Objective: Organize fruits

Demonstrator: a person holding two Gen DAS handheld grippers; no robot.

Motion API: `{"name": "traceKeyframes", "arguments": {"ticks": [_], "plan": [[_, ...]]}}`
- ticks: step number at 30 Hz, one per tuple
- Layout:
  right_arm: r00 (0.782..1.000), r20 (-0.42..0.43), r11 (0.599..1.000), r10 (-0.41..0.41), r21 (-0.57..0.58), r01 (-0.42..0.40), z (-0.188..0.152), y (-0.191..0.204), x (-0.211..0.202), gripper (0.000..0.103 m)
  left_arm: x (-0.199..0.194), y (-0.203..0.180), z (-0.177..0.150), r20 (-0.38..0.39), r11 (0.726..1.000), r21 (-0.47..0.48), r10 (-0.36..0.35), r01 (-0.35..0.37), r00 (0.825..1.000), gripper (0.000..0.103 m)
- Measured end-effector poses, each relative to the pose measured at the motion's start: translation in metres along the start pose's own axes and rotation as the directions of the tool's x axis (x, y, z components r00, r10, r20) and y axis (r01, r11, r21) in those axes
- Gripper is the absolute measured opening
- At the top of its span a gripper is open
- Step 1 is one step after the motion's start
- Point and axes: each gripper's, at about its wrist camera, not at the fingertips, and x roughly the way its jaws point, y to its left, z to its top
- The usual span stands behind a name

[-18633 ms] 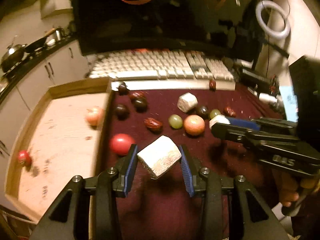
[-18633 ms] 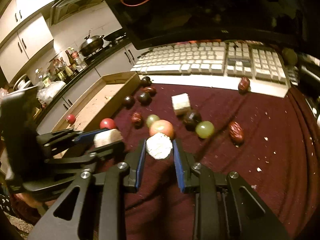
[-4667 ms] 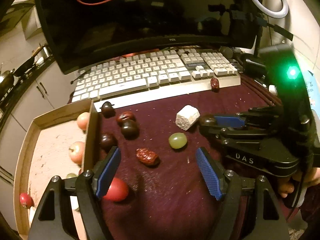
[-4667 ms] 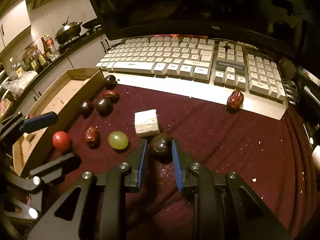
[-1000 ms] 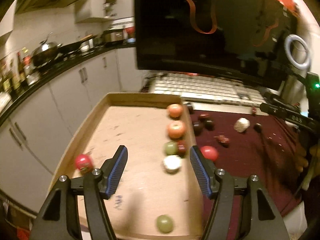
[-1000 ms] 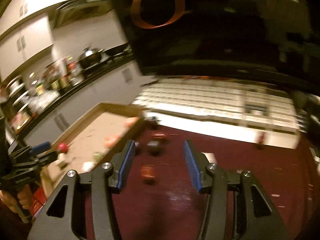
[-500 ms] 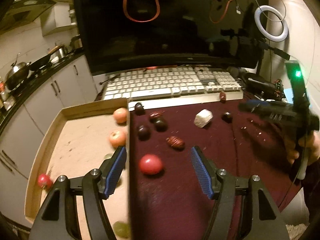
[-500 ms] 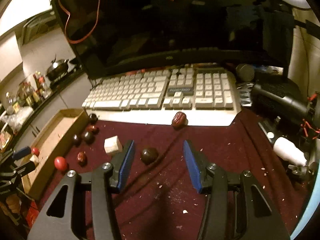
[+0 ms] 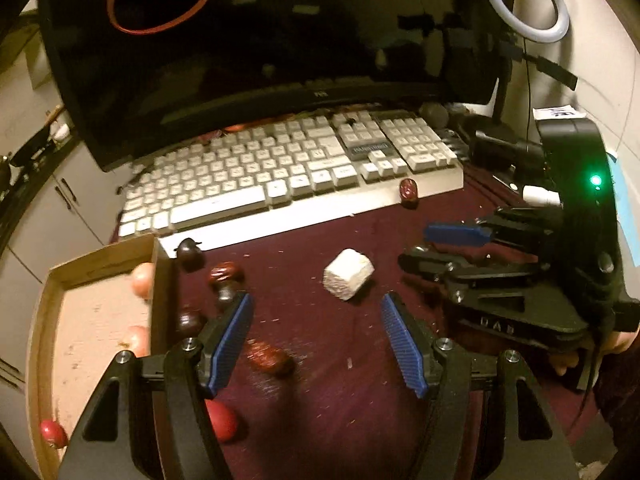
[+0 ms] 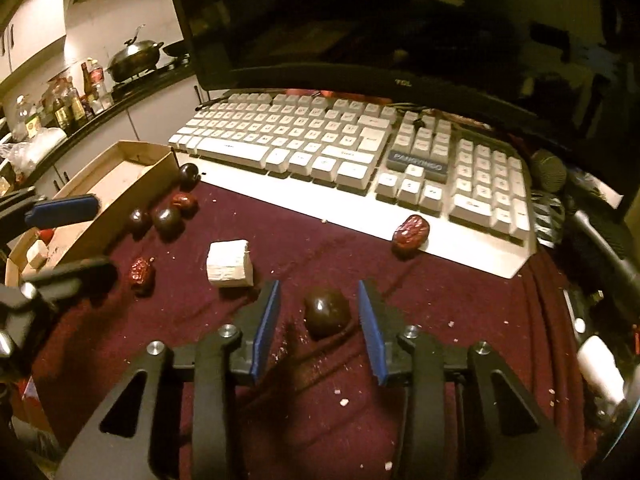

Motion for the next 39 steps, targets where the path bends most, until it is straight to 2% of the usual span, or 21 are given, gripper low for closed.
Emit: {"name": "traceKeyframes", "arguments": {"ticks": [6, 10, 19, 23, 30, 34, 39], "plan": [[0.998, -0.023, 0.998, 0.054, 0.017, -0.054, -0.001, -0.004, 0.004, 0.037, 0.021, -0.004, 0.006, -0.042, 1.000, -0.004, -0.001, 0.001, 0.999, 0.067], [0.996, -0.086, 0.999, 0.025, 0.044, -0.021, -0.002, -0.011, 0.014, 0.036, 0.036, -0.005, 0.012, -0.073, 1.000, -0.001, 0.003, -0.003, 0.997, 0.067], [0.997, -0.077, 0.997, 0.017, 0.070, -0.012, -0.003, -0.018, 0.015, 0.024, 0.063, -0.009, 0.020, -0.115, 1.000, 0.001, 0.015, -0.015, 0.993, 0.066], [0.997, -0.076, 0.997, 0.014, 0.074, -0.008, -0.004, -0.019, 0.012, 0.024, 0.075, -0.007, 0.017, -0.148, 1.000, -0.024, -0.012, 0.009, 0.989, 0.053], [0.997, -0.073, 0.996, 0.017, 0.094, -0.010, -0.004, -0.022, 0.011, 0.024, 0.075, -0.012, 0.018, -0.137, 0.998, -0.042, -0.045, 0.040, 0.989, 0.037], [0.997, -0.070, 0.995, 0.019, 0.098, -0.012, -0.005, -0.022, 0.010, 0.024, 0.074, -0.017, 0.017, -0.127, 0.999, -0.030, -0.031, 0.027, 0.991, 0.035], [0.998, -0.061, 0.994, 0.018, 0.105, -0.012, -0.005, -0.024, 0.008, 0.023, 0.067, -0.013, 0.014, -0.107, 0.996, -0.075, -0.052, 0.044, 0.993, 0.035]]}}
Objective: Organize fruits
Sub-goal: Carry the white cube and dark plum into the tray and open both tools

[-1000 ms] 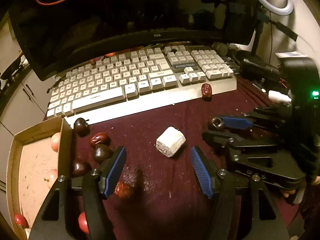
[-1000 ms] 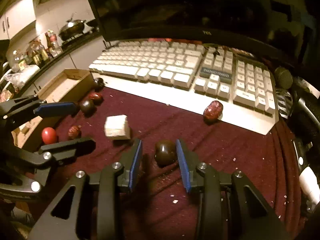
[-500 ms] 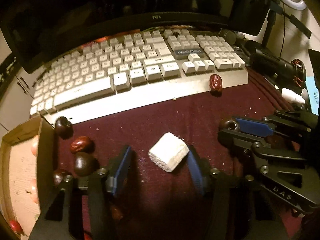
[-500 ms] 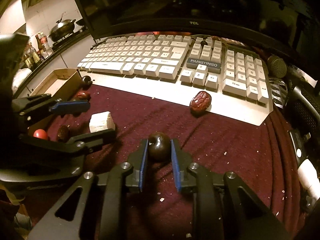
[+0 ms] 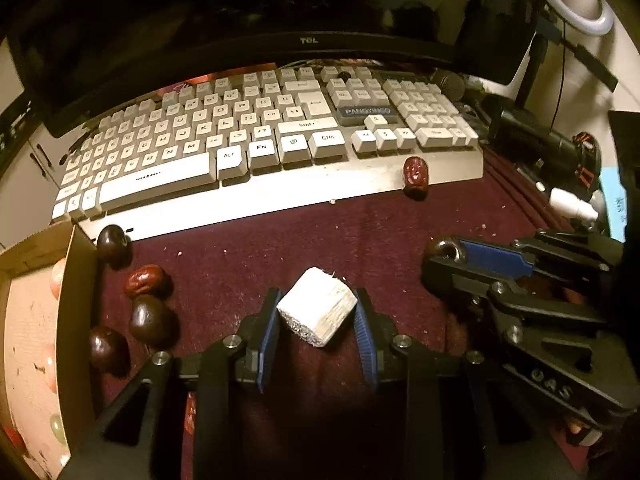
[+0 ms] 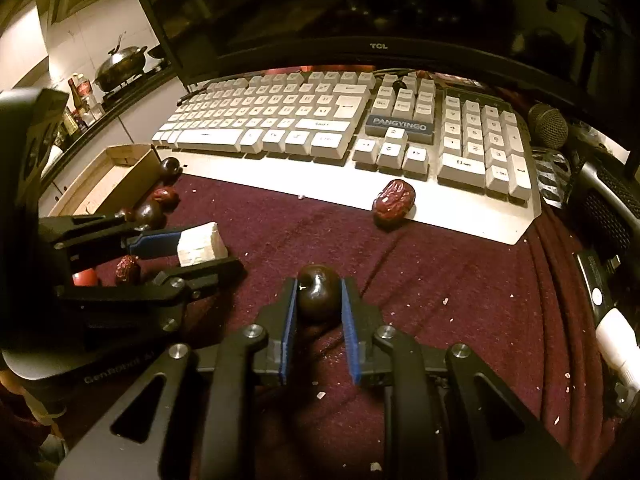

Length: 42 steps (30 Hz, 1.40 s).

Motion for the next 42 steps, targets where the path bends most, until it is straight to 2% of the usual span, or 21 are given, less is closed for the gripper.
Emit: {"name": "traceKeyframes", "arguments": {"ticks": [4, 7, 11, 15, 19, 22, 27, 33, 36, 42], "plan": [[0.999, 0.031, 1.000, -0.007, 0.009, 0.006, 0.001, -0.003, -0.005, 0.023, -0.029, 0.003, -0.009, 0.055, 0.999, -0.034, 0.021, -0.019, 0.998, 0.034], [0.998, 0.065, 1.000, -0.012, 0.020, 0.011, 0.003, -0.005, -0.012, 0.023, -0.069, 0.008, -0.021, 0.144, 0.997, -0.060, 0.049, -0.041, 0.988, 0.035], [0.994, 0.105, 0.999, -0.022, 0.039, 0.018, 0.005, -0.008, -0.019, 0.023, -0.122, 0.026, -0.039, 0.239, 0.990, -0.111, 0.113, -0.088, 0.964, 0.035], [0.991, 0.130, 0.998, -0.026, 0.062, 0.018, 0.006, -0.010, -0.023, 0.023, -0.164, 0.056, -0.063, 0.290, 0.972, -0.185, 0.197, -0.147, 0.937, 0.035], [0.988, 0.153, 0.997, 0.002, 0.074, -0.014, 0.009, -0.001, -0.031, 0.023, -0.182, 0.085, -0.081, 0.289, 0.945, -0.245, 0.283, -0.215, 0.914, 0.034], [0.983, 0.177, 0.995, 0.058, 0.066, -0.071, 0.011, 0.018, -0.038, 0.023, -0.185, 0.105, -0.092, 0.272, 0.927, -0.292, 0.317, -0.236, 0.908, 0.035], [0.968, 0.184, 0.985, 0.170, -0.011, -0.171, 0.020, 0.080, -0.039, 0.023, -0.185, 0.128, -0.105, 0.253, 0.905, -0.331, 0.357, -0.266, 0.899, 0.035], [0.944, 0.184, 0.960, 0.274, -0.109, -0.258, 0.030, 0.152, -0.038, 0.023, -0.178, 0.150, -0.120, 0.222, 0.887, -0.379, 0.364, -0.263, 0.905, 0.035], [0.936, 0.158, 0.945, 0.313, -0.148, -0.291, 0.029, 0.183, -0.033, 0.023, -0.176, 0.159, -0.125, 0.217, 0.883, -0.390, 0.364, -0.261, 0.906, 0.035], [0.938, 0.110, 0.932, 0.328, -0.201, -0.302, 0.019, 0.228, -0.019, 0.023, -0.166, 0.172, -0.129, 0.198, 0.880, -0.400, 0.358, -0.258, 0.913, 0.035]]}}
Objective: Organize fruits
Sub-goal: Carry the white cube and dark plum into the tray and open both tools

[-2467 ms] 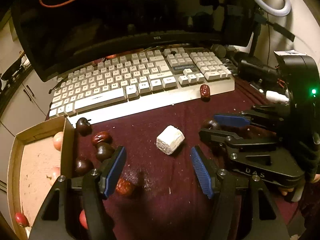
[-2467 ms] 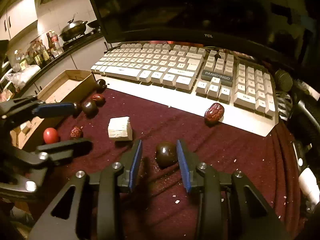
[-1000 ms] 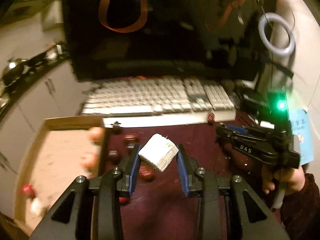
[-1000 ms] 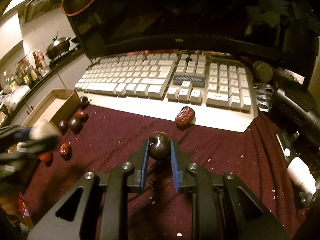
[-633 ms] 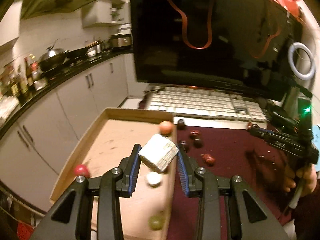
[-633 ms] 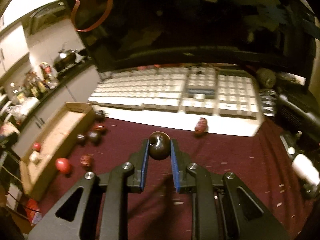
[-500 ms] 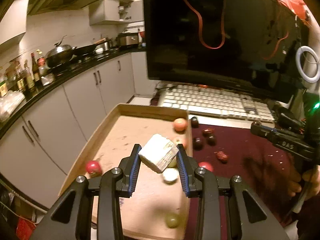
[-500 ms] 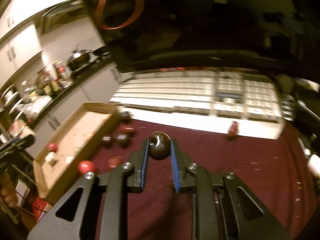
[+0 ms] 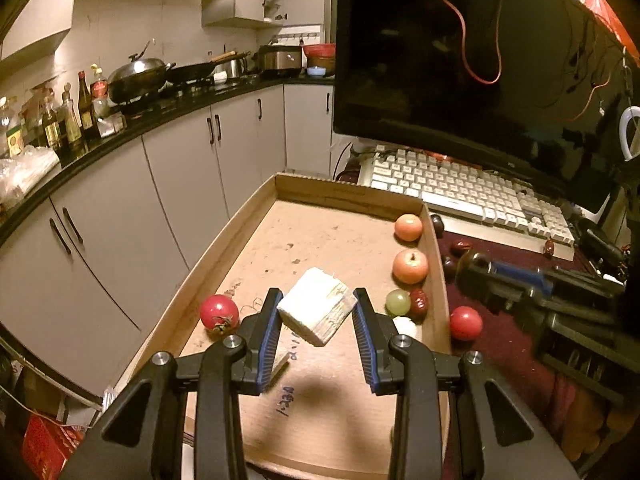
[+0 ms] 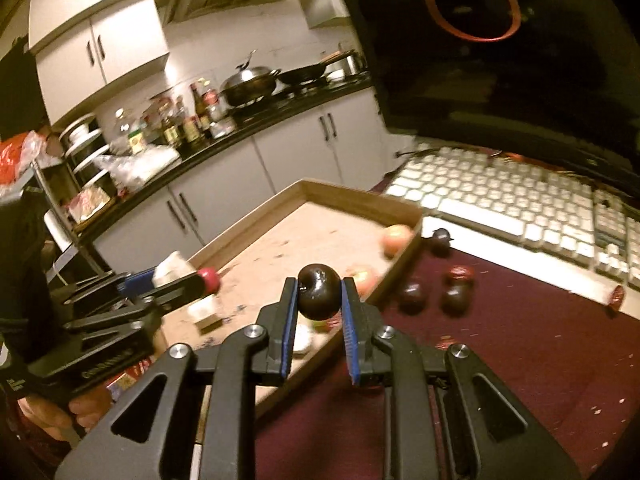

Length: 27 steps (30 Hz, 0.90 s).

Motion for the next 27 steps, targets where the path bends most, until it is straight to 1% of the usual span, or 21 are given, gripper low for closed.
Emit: {"name": "traceKeyframes", "arguments": {"ticks": [2, 4, 6, 14, 20, 25, 27], "plan": [[1.000, -0.022, 1.000, -0.009, -0.017, 0.008, -0.004, 0.010, 0.008, 0.023, 0.006, 0.003, -0.001, -0.009, 1.000, -0.001, 0.004, -0.004, 1.000, 0.035], [0.999, -0.044, 1.000, 0.002, -0.024, -0.003, -0.007, 0.016, 0.014, 0.023, 0.008, 0.006, -0.003, -0.015, 1.000, 0.002, 0.012, -0.012, 1.000, 0.035], [0.998, -0.067, 1.000, 0.003, -0.030, -0.005, -0.010, 0.020, 0.020, 0.023, 0.010, 0.008, -0.005, -0.021, 0.999, 0.012, 0.032, -0.031, 0.999, 0.035], [0.990, -0.137, 0.998, 0.025, -0.047, -0.031, -0.025, 0.039, 0.046, 0.023, 0.012, 0.016, -0.009, -0.015, 0.996, 0.035, 0.084, -0.083, 0.996, 0.035], [0.987, -0.159, 0.999, -0.003, -0.046, -0.004, -0.031, 0.040, 0.055, 0.023, 0.023, 0.014, -0.012, -0.055, 0.995, 0.050, 0.088, -0.085, 0.995, 0.035], [0.984, -0.171, 0.997, -0.040, -0.071, 0.028, -0.033, 0.043, 0.058, 0.024, 0.026, 0.016, -0.013, -0.071, 0.993, 0.042, 0.113, -0.111, 0.991, 0.036], [0.982, -0.184, 0.996, -0.043, -0.080, 0.028, -0.032, 0.045, 0.058, 0.024, 0.025, 0.019, -0.012, -0.075, 0.993, 0.032, 0.118, -0.116, 0.990, 0.040]]}}
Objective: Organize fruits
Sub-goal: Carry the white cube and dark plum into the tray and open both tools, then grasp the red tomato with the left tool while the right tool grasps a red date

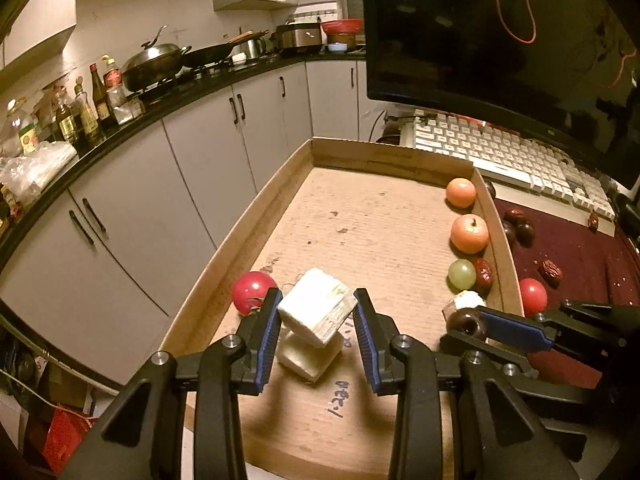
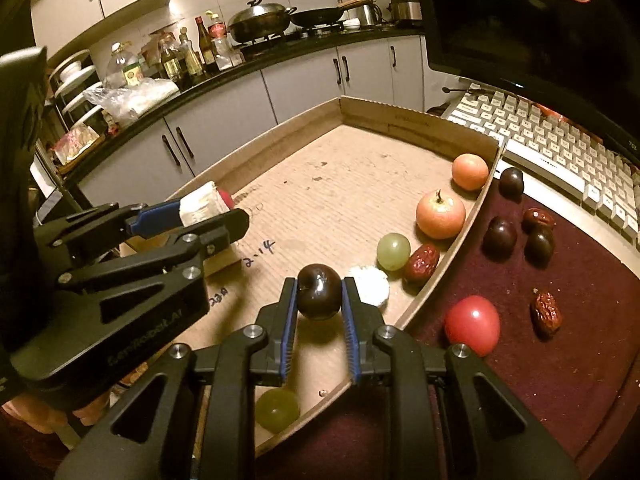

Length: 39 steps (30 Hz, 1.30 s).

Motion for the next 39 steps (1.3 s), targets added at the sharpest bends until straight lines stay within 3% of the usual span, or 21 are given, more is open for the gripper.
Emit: {"name": "traceKeyframes", "arguments": {"ticks": [3, 5, 8, 10, 15, 18, 21, 26, 30, 34, 39], "plan": [[1.000, -0.013, 1.000, 0.013, -0.005, -0.013, 0.000, 0.000, -0.001, 0.028, -0.004, 0.003, 0.002, 0.015, 1.000, -0.013, 0.011, -0.011, 1.000, 0.055], [0.999, 0.009, 0.999, 0.032, -0.009, -0.032, 0.001, -0.002, -0.008, 0.041, -0.007, 0.004, 0.003, 0.026, 1.000, -0.019, 0.019, -0.019, 0.999, 0.063], [0.996, 0.072, 0.998, 0.055, -0.008, -0.055, 0.003, -0.008, -0.024, 0.050, -0.016, 0.002, 0.005, 0.054, 1.000, -0.016, 0.010, -0.009, 0.998, 0.063], [0.989, 0.133, 0.997, 0.071, 0.000, -0.071, 0.005, -0.020, -0.041, 0.050, -0.022, -0.001, 0.006, 0.077, 1.000, -0.007, -0.009, 0.010, 0.997, 0.063], [0.972, 0.233, 0.998, -0.029, 0.063, 0.015, -0.004, -0.075, -0.079, 0.051, -0.041, -0.024, 0.007, 0.117, 0.990, 0.070, -0.132, 0.124, 0.984, 0.064], [0.970, 0.220, 0.990, -0.099, 0.117, 0.075, -0.014, -0.108, -0.089, 0.051, -0.051, -0.048, 0.004, 0.115, 0.962, 0.141, -0.249, 0.232, 0.962, 0.064], [0.975, 0.176, 0.983, -0.132, 0.150, 0.106, -0.026, -0.131, -0.090, 0.051, -0.060, -0.071, 0.000, 0.108, 0.932, 0.211, -0.321, 0.294, 0.941, 0.064], [0.985, 0.077, 0.984, -0.154, 0.098, 0.146, -0.022, -0.131, -0.068, 0.050, -0.060, -0.096, -0.004, 0.070, 0.910, 0.251, -0.358, 0.331, 0.931, 0.064], [0.988, 0.020, 0.987, -0.153, 0.054, 0.151, -0.021, -0.127, -0.051, 0.046, -0.056, -0.107, -0.015, -0.007, 0.891, 0.252, -0.388, 0.378, 0.921, 0.063], [0.986, -0.027, 0.985, -0.167, 0.037, 0.168, -0.020, -0.130, -0.034, 0.034, -0.049, -0.124, -0.030, -0.107, 0.848, 0.225, -0.468, 0.480, 0.877, 0.063], [0.986, -0.035, 0.986, -0.162, 0.030, 0.164, -0.017, -0.133, -0.027, 0.030, -0.030, -0.135, -0.040, -0.169, 0.858, 0.179, -0.455, 0.481, 0.874, 0.063]]}}
